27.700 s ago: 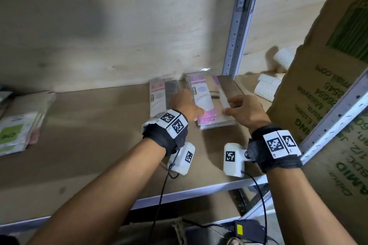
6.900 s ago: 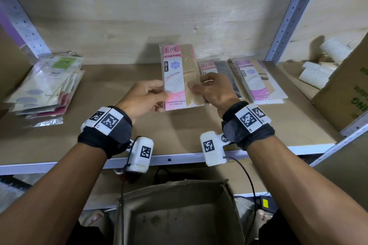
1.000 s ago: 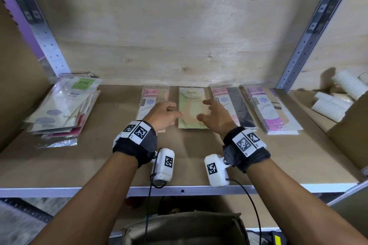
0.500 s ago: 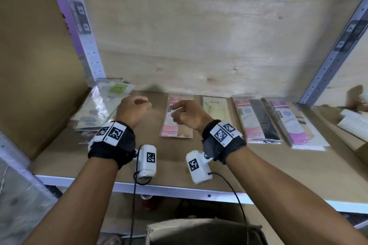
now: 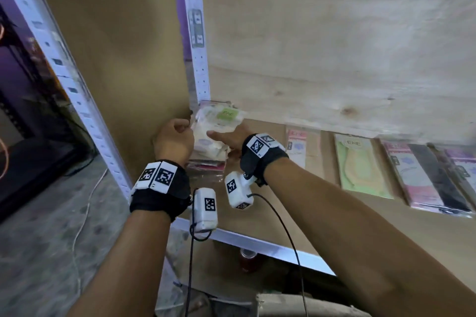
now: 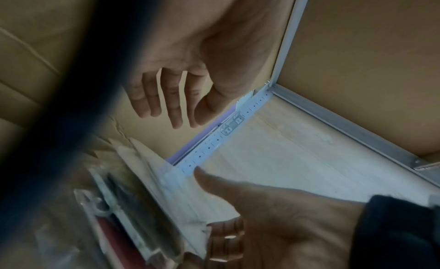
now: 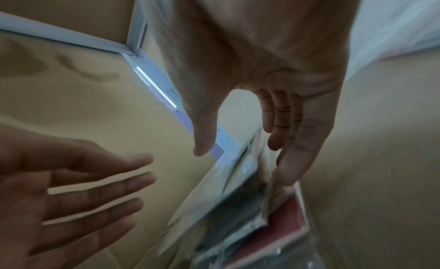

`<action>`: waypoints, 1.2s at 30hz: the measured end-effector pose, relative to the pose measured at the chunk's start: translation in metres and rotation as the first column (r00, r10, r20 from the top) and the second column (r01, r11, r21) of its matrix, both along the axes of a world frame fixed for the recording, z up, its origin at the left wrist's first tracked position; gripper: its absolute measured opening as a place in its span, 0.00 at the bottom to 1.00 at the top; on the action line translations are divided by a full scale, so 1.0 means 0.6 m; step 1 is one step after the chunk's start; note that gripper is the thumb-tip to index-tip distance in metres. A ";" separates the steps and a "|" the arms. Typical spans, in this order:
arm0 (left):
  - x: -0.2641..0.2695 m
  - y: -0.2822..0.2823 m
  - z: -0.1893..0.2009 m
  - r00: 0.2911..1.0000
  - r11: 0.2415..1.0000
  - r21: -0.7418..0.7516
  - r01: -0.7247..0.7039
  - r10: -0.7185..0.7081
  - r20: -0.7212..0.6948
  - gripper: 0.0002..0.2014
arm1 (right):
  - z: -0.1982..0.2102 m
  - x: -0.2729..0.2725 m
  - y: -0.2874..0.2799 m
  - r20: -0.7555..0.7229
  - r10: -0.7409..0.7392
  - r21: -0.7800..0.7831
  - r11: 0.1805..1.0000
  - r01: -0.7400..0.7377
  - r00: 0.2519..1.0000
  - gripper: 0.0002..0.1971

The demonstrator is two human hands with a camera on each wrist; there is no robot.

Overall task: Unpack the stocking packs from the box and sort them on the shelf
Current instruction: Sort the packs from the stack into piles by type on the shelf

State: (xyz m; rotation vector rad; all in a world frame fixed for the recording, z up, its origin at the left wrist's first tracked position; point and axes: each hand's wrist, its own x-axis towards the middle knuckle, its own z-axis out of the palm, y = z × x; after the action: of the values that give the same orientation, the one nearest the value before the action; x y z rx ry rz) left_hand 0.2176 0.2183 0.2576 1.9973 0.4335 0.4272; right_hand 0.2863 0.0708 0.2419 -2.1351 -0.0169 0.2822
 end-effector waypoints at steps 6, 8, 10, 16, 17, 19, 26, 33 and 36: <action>-0.011 0.018 -0.009 1.000 0.999 0.035 -0.013 0.013 -0.007 0.16 | -0.036 0.001 -0.013 -0.124 -0.065 0.124 0.989 0.081 0.990 0.24; -0.013 0.012 -0.011 1.000 0.999 0.034 -0.006 0.005 0.026 0.15 | -0.035 -0.010 -0.040 -0.065 -0.087 0.101 0.991 0.093 0.994 0.16; -0.015 -0.002 -0.013 0.997 1.000 0.000 0.029 -0.029 0.069 0.14 | -0.028 -0.024 -0.070 0.013 -0.118 0.103 0.988 0.116 0.993 0.16; -0.019 -0.093 0.003 0.950 0.885 -0.346 0.311 -0.283 0.130 0.19 | 0.021 -0.102 -0.172 0.226 -0.226 0.340 0.930 0.140 0.947 0.09; -0.021 -0.108 0.010 0.935 0.816 -0.459 0.352 -0.333 0.125 0.22 | 0.030 -0.119 -0.187 0.290 -0.213 0.325 0.939 0.113 0.933 0.07; -0.026 -0.135 0.021 0.893 0.669 -0.618 0.413 -0.429 0.134 0.26 | 0.043 -0.152 -0.215 0.395 -0.141 0.265 0.964 0.034 0.908 0.05; -0.039 -0.238 0.014 0.848 0.526 -0.718 0.456 -0.502 0.171 0.19 | 0.030 -0.239 -0.337 0.482 0.202 -0.165 0.977 -0.138 0.852 0.15; -0.031 -0.316 -0.017 0.737 0.532 -0.609 0.588 -0.663 0.132 0.13 | 0.004 -0.251 -0.467 0.389 -0.169 0.081 0.985 0.149 0.905 0.18; -0.025 -0.351 -0.031 0.705 0.500 -0.611 0.614 -0.695 0.139 0.12 | -0.008 -0.247 -0.512 0.160 -0.081 0.165 0.985 0.054 0.984 0.09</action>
State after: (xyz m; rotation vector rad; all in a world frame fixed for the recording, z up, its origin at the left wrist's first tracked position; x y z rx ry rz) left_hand 0.2026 0.0075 0.2392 1.3699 -0.1506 -0.3224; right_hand 0.1381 -0.2362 0.2373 -1.9890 -0.0618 0.0597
